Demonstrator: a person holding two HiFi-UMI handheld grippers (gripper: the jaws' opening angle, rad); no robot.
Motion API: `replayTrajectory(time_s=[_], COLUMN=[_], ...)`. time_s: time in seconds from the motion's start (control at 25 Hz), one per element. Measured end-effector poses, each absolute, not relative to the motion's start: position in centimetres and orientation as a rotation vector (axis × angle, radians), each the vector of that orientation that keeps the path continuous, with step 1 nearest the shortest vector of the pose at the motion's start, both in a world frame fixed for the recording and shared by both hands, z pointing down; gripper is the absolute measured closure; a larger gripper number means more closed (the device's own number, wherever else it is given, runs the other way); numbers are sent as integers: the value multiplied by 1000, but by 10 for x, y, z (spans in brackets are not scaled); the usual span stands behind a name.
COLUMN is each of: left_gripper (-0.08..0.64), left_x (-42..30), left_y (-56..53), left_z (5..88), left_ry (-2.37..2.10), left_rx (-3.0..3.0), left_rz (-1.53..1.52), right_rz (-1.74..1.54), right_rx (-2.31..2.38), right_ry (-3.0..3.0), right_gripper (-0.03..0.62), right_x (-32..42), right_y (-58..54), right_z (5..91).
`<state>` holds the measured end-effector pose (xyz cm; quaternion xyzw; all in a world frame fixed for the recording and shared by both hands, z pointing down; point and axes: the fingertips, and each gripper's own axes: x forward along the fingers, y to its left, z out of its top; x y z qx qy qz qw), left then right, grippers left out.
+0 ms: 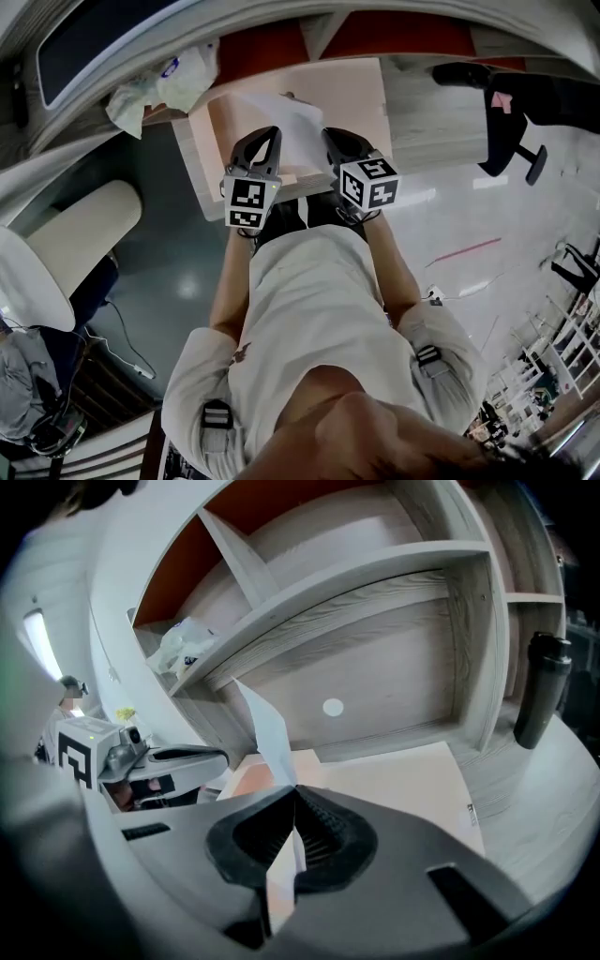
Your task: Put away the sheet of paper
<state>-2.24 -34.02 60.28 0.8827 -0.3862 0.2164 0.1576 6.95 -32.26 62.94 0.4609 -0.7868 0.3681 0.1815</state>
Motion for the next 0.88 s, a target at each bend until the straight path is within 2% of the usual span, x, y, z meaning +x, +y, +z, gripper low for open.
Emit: replayTrajectory(time_s=[0.88], left_gripper=[540], left_x=[-9], left_y=[-342], left_z=[648], left_ry=[-1080], left_rx=[2452], left_rz=[694], right_rz=[1149], right_rx=[1323], right_ry=[-2020], right_gripper=[574], right_x=[118], right_y=[-327], right_z=[720])
